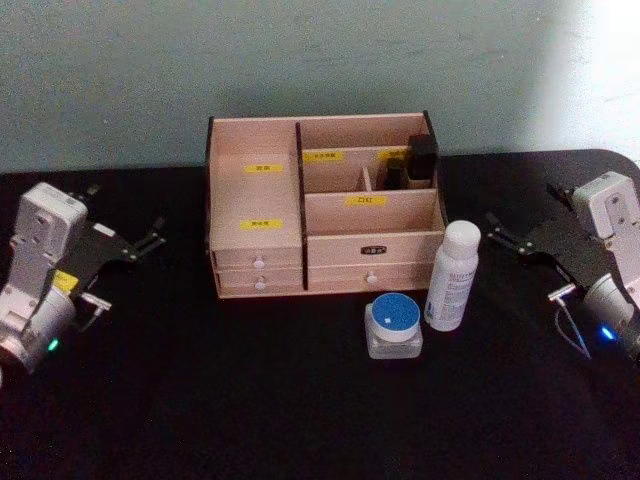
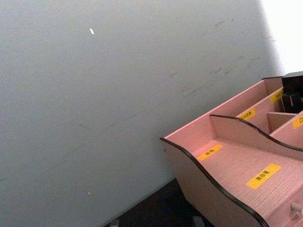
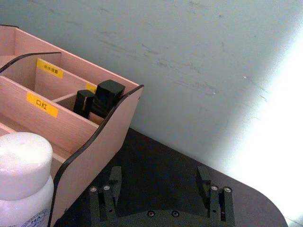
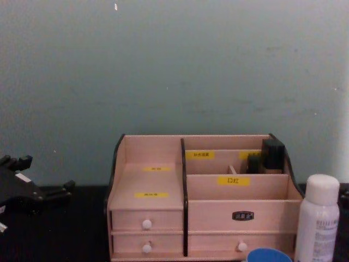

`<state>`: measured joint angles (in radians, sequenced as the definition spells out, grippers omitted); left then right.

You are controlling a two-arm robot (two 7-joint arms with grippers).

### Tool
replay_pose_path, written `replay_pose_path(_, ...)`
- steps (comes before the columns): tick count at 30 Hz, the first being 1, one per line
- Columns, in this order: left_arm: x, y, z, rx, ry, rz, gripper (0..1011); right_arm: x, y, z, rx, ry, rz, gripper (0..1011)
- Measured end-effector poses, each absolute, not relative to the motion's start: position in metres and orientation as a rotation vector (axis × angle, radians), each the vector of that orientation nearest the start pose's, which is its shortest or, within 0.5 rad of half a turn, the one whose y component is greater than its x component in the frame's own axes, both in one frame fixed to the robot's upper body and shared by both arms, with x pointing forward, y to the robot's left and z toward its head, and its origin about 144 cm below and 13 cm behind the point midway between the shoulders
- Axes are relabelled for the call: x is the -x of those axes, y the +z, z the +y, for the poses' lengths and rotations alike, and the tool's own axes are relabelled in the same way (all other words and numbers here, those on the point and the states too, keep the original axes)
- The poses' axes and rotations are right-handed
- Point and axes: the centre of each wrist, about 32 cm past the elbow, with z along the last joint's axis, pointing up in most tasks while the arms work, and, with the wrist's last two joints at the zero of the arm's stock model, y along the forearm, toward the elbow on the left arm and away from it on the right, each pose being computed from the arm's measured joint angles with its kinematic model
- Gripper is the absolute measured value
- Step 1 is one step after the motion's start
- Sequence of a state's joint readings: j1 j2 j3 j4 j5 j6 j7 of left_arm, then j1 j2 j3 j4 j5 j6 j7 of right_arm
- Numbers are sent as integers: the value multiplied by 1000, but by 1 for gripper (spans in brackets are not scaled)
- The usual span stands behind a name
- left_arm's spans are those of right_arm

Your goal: Pick up the facial cleanser and watermelon frost from the table and place them into the tiered storage box.

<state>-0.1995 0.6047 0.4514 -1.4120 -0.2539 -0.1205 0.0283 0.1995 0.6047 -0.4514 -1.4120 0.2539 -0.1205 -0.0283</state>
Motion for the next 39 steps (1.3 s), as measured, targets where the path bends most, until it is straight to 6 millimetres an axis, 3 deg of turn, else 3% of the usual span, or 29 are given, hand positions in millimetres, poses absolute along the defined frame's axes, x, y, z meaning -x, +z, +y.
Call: replay_pose_path(39,-489,1140,310,-304,1248,-285,1001,-489,1140,-310,304,-1248,-285,1002)
